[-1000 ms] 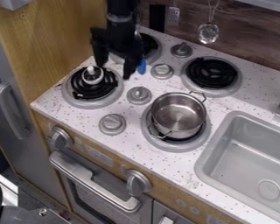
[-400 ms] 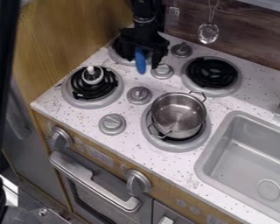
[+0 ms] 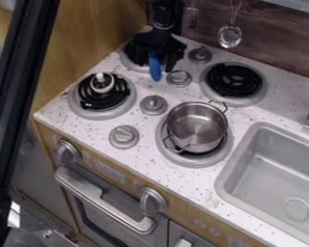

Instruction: Move blue spoon from top left burner and put on top right burner

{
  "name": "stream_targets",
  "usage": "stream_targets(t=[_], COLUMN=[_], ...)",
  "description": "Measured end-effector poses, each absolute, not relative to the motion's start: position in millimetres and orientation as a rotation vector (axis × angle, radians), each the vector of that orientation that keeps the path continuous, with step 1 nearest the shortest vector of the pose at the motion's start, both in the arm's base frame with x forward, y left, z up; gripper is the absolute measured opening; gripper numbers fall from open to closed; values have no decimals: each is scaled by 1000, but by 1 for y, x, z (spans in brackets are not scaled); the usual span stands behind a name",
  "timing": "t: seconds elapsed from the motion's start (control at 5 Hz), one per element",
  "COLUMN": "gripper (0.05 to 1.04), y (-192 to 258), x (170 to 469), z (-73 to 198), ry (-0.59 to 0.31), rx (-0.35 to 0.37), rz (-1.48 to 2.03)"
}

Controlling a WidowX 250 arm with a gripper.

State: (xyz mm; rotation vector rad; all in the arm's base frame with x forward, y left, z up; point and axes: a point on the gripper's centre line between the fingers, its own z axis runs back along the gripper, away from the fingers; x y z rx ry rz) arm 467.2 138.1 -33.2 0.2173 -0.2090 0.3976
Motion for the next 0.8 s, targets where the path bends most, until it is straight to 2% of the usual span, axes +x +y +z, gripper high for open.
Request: stream_targets(t=[0.6,0.8], gripper=[999,999], y=[142,148], x=[475,478], z=[-62,-68], ry=[-201,-198], rx=[204,239], rz=[556,569])
